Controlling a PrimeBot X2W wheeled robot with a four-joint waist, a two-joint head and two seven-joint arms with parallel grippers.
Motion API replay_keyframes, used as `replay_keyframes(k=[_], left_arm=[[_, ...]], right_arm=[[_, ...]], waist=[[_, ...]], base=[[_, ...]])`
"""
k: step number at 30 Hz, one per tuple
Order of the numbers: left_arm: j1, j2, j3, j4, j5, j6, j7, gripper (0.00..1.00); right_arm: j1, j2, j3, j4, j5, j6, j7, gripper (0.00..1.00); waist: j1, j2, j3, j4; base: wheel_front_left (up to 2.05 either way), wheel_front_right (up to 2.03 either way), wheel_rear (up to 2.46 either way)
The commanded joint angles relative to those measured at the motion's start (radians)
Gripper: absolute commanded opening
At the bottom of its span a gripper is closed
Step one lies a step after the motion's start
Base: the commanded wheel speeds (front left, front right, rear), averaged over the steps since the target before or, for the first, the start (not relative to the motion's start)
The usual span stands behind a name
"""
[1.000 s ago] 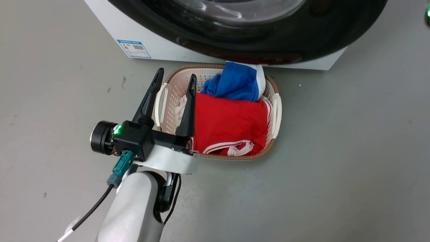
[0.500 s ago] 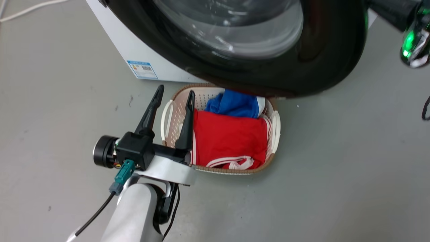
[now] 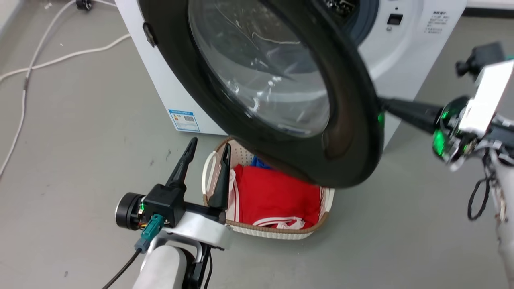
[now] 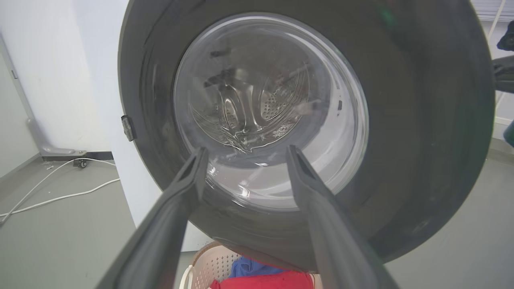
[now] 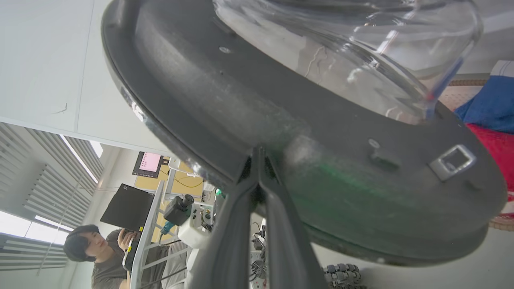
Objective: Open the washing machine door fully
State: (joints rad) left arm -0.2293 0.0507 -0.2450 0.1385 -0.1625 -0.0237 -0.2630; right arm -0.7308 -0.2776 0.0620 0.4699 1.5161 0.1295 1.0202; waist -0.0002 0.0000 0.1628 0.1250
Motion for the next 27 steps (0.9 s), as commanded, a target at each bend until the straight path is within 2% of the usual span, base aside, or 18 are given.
replay_keyframes(k=[1, 7, 14, 21, 27], left_arm=[[0.01, 0.0, 0.002, 0.002, 0.002, -0.002, -0.003, 1.0], [0.033, 0.0, -0.003, 0.01, -0.003, -0.01, -0.003, 1.0], [0.049, 0.0, -0.019, 0.014, -0.009, -0.01, -0.003, 1.0], [0.062, 0.0, -0.028, 0.021, -0.007, -0.016, -0.002, 1.0], [0.067, 0.0, -0.02, 0.02, -0.001, -0.016, -0.002, 1.0]], right_arm=[[0.027, 0.015, 0.012, -0.005, 0.003, 0.002, 0.007, 0.0], [0.142, 0.078, 0.032, -0.112, -0.002, 0.001, 0.017, 0.0], [0.243, 0.144, 0.059, -0.182, -0.035, -0.006, 0.023, 0.0], [0.31, 0.183, 0.061, -0.221, -0.086, -0.008, 0.013, 0.0], [0.356, 0.206, 0.068, -0.244, -0.099, -0.008, 0.005, 0.0]], waist=[[0.0002, 0.0, -0.012, 0.009], [0.0002, 0.0, -0.044, 0.048], [0.0002, 0.0, -0.066, 0.122], [0.0002, 0.0, -0.069, 0.19], [0.0002, 0.0, -0.066, 0.213]], base=[[0.0, 0.0, 0.0], [0.0, 0.0, 0.0], [0.0, 0.0, 0.0], [0.0, 0.0, 0.0], [0.0, 0.0, 0.0]])
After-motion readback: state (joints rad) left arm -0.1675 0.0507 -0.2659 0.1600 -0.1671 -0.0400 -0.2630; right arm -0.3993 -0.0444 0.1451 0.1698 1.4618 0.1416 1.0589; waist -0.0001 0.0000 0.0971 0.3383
